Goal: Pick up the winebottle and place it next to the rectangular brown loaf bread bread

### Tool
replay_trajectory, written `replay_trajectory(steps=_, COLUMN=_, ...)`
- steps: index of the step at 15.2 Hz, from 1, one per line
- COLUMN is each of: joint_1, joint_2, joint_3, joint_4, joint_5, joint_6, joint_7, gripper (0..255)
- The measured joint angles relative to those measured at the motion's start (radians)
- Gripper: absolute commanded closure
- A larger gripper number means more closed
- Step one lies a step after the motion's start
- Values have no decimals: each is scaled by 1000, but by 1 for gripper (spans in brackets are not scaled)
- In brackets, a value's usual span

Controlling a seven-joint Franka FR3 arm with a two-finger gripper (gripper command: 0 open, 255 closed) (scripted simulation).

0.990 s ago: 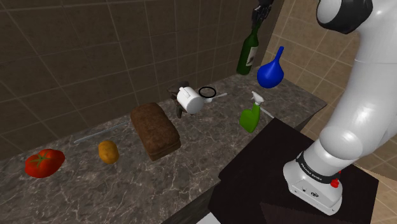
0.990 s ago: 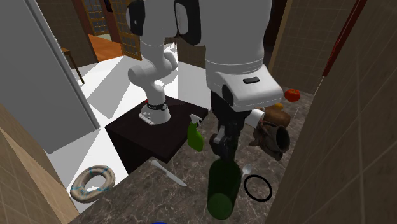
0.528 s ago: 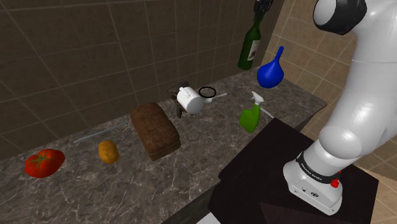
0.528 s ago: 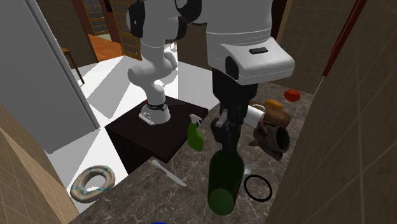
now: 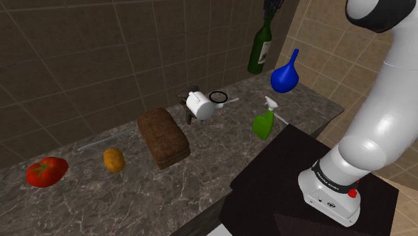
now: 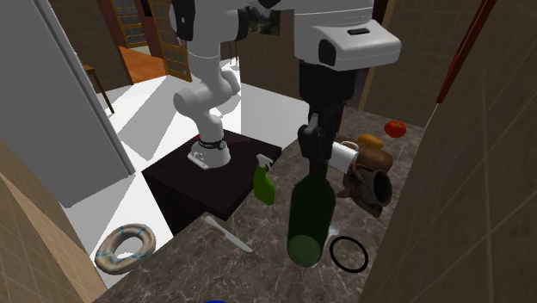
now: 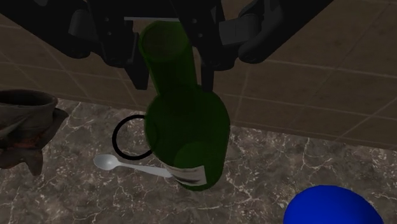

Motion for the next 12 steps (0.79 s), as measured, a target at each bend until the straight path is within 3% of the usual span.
replay_trajectory(steps=12, joint_1=200, joint_2=-277, joint_3=108, joint_4=-355, joint_5=-123, joint_6=106, joint_7=288, gripper=255)
